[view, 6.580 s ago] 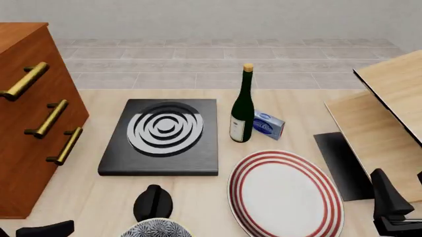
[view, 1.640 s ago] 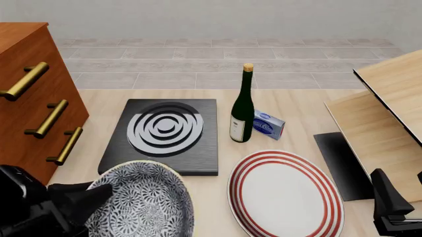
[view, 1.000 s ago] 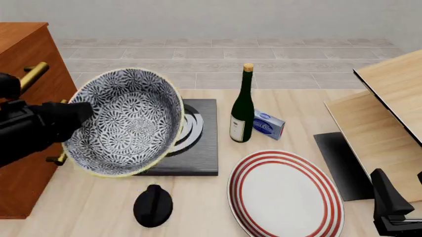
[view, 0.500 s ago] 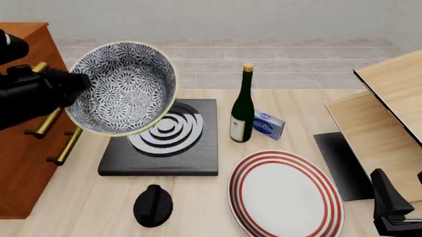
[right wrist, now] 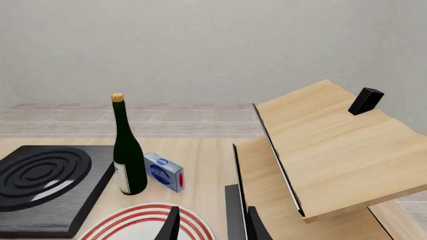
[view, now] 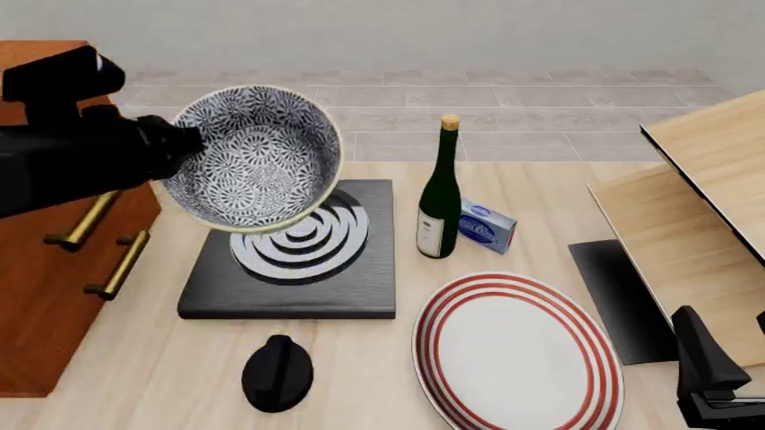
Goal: Put the bowl on the stove.
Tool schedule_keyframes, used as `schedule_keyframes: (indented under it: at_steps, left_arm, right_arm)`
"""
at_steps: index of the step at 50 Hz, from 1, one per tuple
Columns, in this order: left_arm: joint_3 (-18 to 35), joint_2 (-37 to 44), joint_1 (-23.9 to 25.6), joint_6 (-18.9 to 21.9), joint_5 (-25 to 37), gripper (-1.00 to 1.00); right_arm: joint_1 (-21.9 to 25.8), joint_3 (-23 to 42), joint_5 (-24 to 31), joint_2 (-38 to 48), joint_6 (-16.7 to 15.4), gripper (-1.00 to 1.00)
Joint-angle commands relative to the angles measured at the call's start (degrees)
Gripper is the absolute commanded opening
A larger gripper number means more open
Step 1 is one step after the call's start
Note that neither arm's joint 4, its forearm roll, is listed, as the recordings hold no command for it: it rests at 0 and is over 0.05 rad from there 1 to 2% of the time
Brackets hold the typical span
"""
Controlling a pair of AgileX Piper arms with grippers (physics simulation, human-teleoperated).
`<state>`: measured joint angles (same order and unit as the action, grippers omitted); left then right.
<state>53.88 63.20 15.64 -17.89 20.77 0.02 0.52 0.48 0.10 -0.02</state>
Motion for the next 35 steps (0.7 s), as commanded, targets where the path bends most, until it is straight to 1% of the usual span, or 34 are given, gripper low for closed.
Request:
schedule_keyframes:
  at_steps: [1,23,35]
  left_arm:
    - [1.11,2.55,0.45,1.69,-0.77,-1.00]
    - [0.37,6.67,-0.02,3.39,-4.76,-1.00]
    - [-0.23,8.14,0.43,3.59,-6.53,-1.00]
  right_arm:
    - [0.01,0.00,0.00,0.00,0.00,1.00]
    - [0.01,0.00,0.00,0.00,0.00,1.00]
    - [0.00,0.00,0.00,0.00,0.00,1.00]
